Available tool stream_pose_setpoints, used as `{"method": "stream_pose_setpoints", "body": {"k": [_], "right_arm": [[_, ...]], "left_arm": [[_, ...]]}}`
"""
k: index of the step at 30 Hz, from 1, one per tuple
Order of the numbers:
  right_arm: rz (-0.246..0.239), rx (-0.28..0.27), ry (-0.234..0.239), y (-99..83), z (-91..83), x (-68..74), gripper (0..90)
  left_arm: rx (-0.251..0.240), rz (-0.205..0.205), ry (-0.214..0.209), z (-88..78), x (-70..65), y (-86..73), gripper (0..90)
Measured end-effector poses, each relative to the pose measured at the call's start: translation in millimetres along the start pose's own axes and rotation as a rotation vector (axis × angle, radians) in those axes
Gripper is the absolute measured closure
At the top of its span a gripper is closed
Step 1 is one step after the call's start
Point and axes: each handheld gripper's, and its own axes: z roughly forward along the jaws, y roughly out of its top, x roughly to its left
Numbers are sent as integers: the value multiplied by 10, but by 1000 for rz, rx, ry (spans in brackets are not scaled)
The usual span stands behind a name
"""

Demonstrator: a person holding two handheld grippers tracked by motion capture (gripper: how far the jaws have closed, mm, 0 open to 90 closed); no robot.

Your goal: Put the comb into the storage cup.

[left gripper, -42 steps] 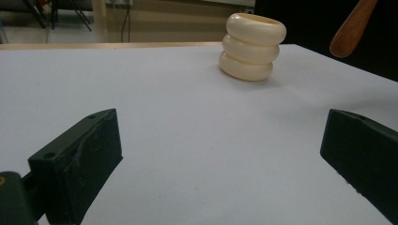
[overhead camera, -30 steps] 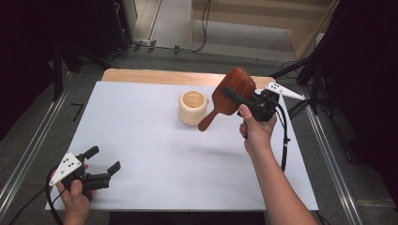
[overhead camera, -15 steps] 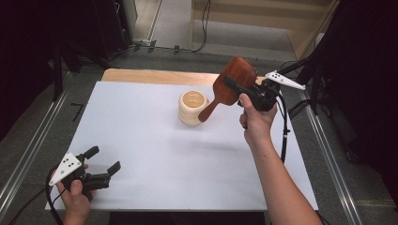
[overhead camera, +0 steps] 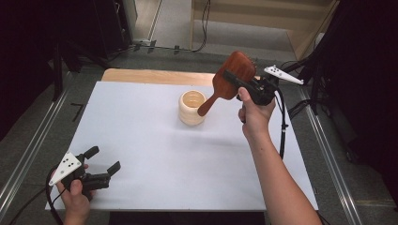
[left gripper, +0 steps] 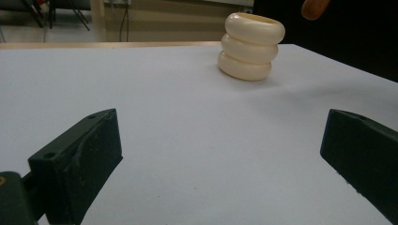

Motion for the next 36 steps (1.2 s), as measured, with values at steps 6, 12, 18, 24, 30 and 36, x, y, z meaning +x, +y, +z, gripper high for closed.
{"method": "stream_pose_setpoints", "body": {"k": [6, 12, 18, 24, 30, 36], "right_arm": [[-5, 0, -3, 44, 62, -8, 529], [-4, -8, -6, 92, 133, -25, 529], [0, -7, -16, 104, 226, -50, 529], [-7, -3, -23, 94, 330, -51, 529], [1, 3, -39, 48, 430, -108, 529], [3, 6, -57, -5, 510, -159, 529]], "left_arm": [[-1, -3, 1, 0, 2, 0, 0], [-3, -6, -1, 2, 3, 1, 0], [-5, -7, -5, 0, 5, 1, 0], [-5, -6, -9, -4, 10, 3, 0], [-5, -6, -10, -4, 10, 3, 0], [-4, -5, -13, -3, 12, 4, 0]]}}
